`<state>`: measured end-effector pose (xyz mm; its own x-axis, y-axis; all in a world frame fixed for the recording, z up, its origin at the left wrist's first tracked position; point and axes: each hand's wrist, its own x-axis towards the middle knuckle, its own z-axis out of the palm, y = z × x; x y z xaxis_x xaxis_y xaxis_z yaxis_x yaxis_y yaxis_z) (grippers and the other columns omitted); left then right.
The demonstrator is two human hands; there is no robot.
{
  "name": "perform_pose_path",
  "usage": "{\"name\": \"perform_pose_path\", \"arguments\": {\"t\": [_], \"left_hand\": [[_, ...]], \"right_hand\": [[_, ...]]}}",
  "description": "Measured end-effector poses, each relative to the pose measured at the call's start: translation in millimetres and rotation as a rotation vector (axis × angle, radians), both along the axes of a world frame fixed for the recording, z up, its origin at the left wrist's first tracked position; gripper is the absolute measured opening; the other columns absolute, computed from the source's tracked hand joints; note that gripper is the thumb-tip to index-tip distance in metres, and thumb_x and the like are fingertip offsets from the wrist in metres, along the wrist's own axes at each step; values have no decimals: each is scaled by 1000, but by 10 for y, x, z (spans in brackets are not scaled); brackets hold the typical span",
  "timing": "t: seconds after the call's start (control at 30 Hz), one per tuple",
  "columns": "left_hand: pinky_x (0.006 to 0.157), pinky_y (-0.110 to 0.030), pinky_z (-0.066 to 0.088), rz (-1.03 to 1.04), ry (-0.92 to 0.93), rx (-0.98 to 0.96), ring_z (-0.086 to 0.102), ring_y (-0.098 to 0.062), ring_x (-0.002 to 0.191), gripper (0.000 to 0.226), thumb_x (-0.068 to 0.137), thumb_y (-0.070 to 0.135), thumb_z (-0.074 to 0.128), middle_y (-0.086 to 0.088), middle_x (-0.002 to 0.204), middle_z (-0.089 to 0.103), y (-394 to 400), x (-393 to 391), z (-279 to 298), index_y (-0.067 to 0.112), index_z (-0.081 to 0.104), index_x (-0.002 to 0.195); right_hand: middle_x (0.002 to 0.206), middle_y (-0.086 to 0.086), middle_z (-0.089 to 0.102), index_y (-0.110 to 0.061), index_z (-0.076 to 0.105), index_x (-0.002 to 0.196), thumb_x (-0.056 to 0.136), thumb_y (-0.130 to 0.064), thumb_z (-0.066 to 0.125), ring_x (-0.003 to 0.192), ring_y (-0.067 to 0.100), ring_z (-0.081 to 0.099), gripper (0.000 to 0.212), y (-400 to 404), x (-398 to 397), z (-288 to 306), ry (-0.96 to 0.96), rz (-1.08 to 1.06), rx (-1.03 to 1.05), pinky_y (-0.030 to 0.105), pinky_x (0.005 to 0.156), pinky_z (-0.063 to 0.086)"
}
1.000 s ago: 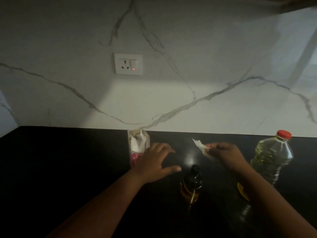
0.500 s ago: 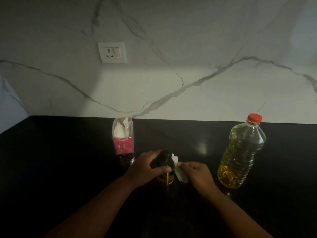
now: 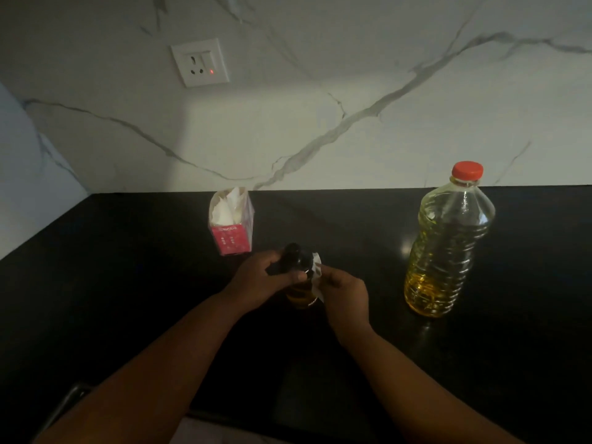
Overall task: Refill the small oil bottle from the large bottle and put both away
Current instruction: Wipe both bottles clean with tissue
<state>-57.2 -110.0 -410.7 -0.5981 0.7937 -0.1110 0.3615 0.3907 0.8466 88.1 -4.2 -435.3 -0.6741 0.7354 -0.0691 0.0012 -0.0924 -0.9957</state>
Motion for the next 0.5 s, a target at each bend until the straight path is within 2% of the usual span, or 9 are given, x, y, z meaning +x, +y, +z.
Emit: {"name": "perform_pose_path", "arguments": {"t": [0.13,0.2,0.27,0.33,0.4,0.5], "left_hand": [[105,-46,48,0,2,-25,61,-14,120,84,58,71,74,5,128,65,8,-5,13,28,63,129],[105,-47,48,2,-10,-7,61,-15,120,80,59,68,76,4,127,66,4,-14,6,28,64,127],[105,-49,48,1,-28,11,61,-16,120,75,61,65,78,4,127,67,-1,-25,-15,28,66,126],[105,-49,48,0,-36,22,62,-15,120,71,61,64,79,5,125,68,-7,-38,-37,30,67,123],[104,-48,49,-2,-23,36,63,-14,118,72,60,68,80,7,123,69,-6,-44,-49,32,68,122],[102,-46,51,-20,11,53,64,-10,114,73,60,71,79,9,120,70,-3,-45,-45,33,68,121]], "right_hand": [[75,-16,71,-16,72,104,93,1,54,72,-6,67,27,-31,-40,-161,-5,-38,6,5,56,47],[78,-17,72,-26,73,94,93,-3,54,73,-7,66,29,-39,-41,-248,-60,-13,22,4,57,46],[74,-9,69,-35,65,80,95,-6,52,69,-10,63,36,-26,-40,-336,-172,26,44,3,52,44],[73,-10,64,-37,59,73,95,-6,50,66,-13,60,40,2,-50,-370,-240,44,81,4,47,42],[70,-7,66,-34,62,71,93,-5,51,65,-9,63,38,41,-80,-320,-211,60,65,5,48,43],[76,-3,74,-20,72,83,91,-4,56,69,6,71,24,87,-113,-143,-68,135,-10,12,53,50]]}}
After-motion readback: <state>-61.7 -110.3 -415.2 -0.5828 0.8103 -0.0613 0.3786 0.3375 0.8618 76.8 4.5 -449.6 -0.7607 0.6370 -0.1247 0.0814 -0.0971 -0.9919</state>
